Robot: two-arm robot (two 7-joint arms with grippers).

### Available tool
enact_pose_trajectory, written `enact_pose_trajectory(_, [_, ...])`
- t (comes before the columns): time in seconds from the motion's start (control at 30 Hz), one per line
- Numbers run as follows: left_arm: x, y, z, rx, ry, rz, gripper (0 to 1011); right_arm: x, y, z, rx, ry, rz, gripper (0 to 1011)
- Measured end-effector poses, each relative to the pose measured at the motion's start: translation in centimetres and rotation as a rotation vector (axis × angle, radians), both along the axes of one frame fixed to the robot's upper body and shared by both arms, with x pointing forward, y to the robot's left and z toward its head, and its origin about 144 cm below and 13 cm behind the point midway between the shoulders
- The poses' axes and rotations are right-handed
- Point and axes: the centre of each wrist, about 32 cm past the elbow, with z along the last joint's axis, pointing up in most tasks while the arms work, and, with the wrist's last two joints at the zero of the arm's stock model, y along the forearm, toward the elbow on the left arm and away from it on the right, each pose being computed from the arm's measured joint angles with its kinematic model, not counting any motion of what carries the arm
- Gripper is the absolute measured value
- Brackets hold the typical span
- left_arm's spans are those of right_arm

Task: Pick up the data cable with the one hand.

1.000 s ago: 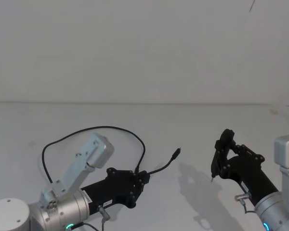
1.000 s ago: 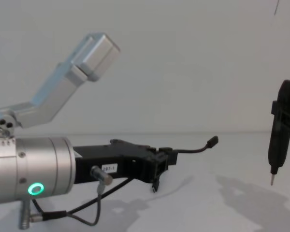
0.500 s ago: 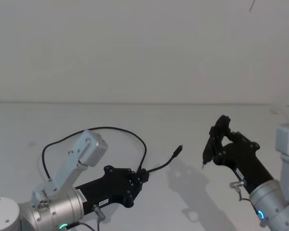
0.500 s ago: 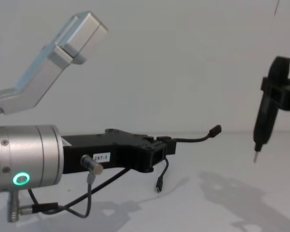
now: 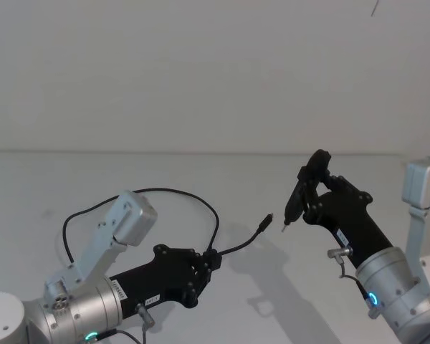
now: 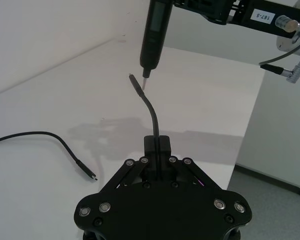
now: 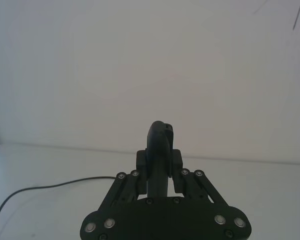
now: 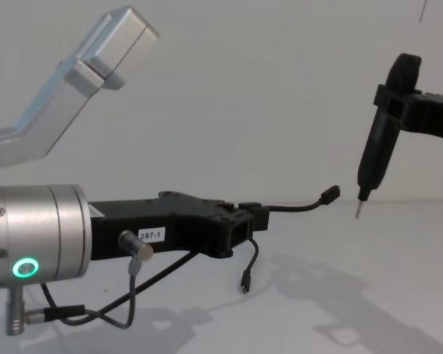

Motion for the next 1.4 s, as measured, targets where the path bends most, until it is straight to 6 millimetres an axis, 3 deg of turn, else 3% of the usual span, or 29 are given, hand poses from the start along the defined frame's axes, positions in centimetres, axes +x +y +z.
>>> enact_pose_trajectory(0.63, [-0.1, 0.1, 0.1, -0.003, -0.001, -0.003, 40, 0.6, 1.0, 1.1, 0.047, -0.022, 0.01, 279])
enact_pose_trajectory(1.4, [-0.1, 0.1, 0.1, -0.003, -0.001, -0.004, 40, -0.3, 0.3, 2.0, 0.087, 0.035, 0.087, 279])
